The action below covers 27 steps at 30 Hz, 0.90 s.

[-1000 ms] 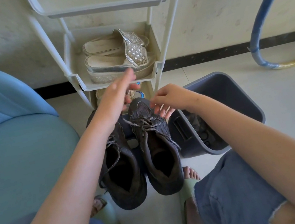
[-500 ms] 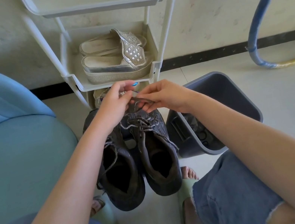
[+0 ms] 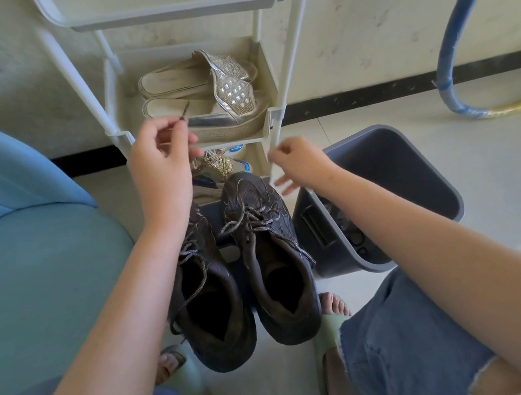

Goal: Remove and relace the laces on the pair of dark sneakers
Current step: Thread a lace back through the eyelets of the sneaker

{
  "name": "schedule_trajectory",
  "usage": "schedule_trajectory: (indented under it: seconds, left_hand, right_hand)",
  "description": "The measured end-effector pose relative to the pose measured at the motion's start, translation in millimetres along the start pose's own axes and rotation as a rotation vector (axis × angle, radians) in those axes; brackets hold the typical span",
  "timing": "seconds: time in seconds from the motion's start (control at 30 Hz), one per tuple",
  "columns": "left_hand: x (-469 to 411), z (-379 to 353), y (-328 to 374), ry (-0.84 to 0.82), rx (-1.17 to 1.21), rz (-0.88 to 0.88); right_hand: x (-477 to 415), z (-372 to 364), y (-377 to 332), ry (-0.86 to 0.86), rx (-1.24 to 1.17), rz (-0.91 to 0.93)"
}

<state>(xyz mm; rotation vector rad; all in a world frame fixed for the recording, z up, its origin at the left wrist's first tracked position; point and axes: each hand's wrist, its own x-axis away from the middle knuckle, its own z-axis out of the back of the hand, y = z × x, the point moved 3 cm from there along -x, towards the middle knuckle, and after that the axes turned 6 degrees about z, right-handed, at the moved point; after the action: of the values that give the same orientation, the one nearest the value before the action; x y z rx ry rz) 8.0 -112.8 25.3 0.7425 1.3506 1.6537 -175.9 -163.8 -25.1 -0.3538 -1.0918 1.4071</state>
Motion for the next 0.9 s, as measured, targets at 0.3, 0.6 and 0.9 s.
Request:
schedule_trajectory:
  seconds: [0.3, 0.6, 0.9]
  left_hand:
    - [26.7, -41.0, -12.2, -0.581, -0.512, -0.041]
    - [40.6, -50.1, -53.5, -0.709, -0.69, 0.089]
    - [44.7, -58.8, -56.3, -0.661, -0.711, 0.019]
  right_hand:
    - [23.3, -26.6, 24.4, -0.529, 0.32, -0.217]
    - [22.3, -28.8, 21.8, -0.474, 0.336, -0.185]
    - [20.1, -18.1, 26.9, -0.409, 0.239, -0.096]
